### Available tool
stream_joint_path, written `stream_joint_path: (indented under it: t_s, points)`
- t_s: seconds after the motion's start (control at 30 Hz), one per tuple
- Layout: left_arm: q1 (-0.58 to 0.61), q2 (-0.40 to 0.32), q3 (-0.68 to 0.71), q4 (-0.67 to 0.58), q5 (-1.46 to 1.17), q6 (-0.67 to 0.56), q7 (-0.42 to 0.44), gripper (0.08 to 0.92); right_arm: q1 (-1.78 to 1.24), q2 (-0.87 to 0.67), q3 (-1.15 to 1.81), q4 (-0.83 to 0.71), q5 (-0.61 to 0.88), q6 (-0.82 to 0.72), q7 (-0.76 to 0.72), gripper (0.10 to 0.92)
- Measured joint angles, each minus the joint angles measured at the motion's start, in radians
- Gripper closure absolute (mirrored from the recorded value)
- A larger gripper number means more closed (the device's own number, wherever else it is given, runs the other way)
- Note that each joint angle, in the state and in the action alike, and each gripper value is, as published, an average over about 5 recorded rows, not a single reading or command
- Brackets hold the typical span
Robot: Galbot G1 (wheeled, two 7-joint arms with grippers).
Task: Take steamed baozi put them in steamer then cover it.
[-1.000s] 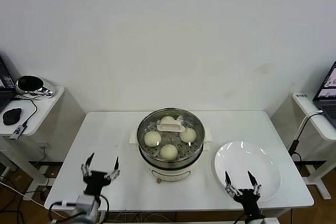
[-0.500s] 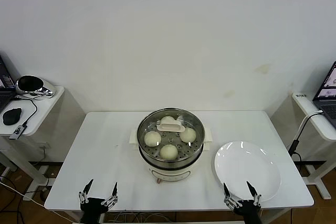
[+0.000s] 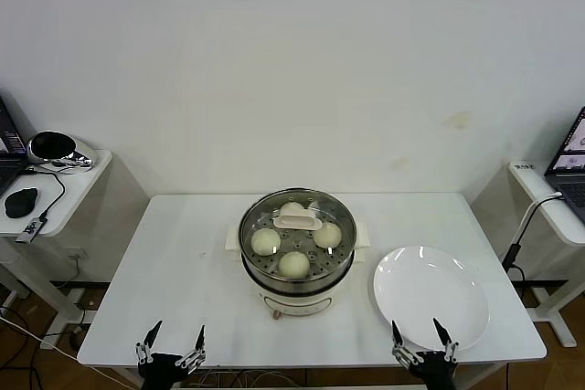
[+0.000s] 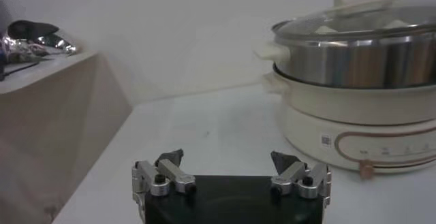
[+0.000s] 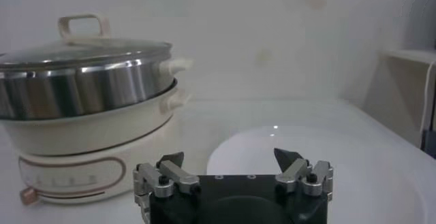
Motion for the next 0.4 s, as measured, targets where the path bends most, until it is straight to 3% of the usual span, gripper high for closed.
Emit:
stream_joint_path:
  t_s: [0.4]
  points:
    - [0.025,-0.005,-0.006,-0.012,0.009,0.003,0.007,0.177,-0.007,0.001,0.001,0.012,-0.025,-0.008,0.002,0.203]
